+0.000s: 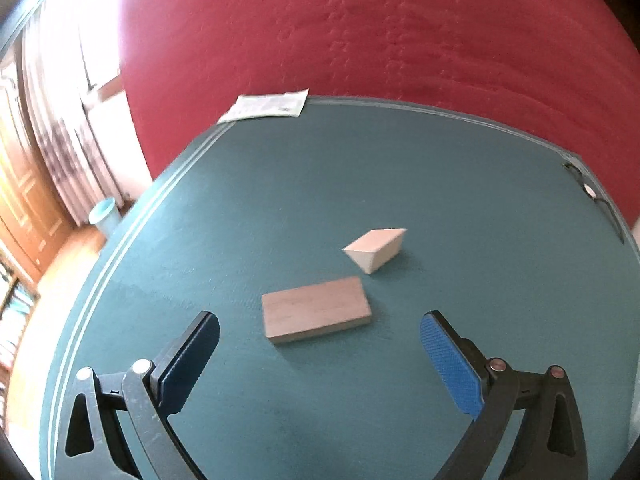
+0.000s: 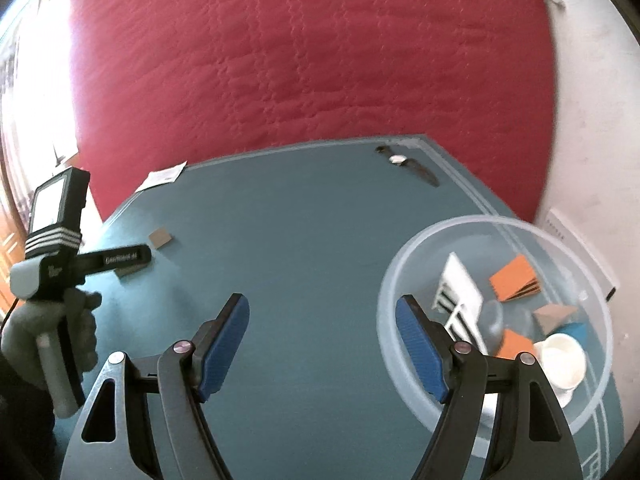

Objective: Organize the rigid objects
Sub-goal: 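Withdraw both open grippers from the bowl toward the remaining wooden blocks, then grasp the flat brown wooden slab with the left gripper while the right approaches the pale block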

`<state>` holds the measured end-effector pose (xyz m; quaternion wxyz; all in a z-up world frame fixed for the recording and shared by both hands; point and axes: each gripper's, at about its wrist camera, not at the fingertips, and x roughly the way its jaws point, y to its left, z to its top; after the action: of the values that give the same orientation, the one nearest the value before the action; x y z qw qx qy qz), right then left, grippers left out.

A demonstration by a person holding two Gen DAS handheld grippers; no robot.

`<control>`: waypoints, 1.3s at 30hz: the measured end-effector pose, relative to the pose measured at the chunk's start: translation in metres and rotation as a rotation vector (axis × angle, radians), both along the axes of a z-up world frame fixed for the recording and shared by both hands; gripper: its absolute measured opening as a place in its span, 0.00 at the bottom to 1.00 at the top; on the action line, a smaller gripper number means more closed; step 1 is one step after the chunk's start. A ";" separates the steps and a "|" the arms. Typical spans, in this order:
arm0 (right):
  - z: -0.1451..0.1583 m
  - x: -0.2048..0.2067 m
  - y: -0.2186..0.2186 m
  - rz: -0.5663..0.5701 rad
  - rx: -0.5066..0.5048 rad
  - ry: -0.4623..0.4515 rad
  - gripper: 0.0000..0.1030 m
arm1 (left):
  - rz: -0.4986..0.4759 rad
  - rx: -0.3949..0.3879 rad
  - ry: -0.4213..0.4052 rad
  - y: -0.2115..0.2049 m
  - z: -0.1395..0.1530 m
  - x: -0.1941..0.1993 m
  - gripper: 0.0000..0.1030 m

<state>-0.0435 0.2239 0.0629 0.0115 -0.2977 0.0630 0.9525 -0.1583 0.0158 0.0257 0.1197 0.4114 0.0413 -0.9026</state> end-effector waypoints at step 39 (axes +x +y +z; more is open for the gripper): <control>-0.034 -0.112 -0.124 0.378 0.017 -0.227 0.75 | 0.142 -0.032 0.109 -0.046 0.008 0.005 0.64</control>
<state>-0.1553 0.0998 0.0286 -0.1577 -0.4097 -0.0037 0.8985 -0.1534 -0.0302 0.0336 0.1874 0.3560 0.0624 -0.9134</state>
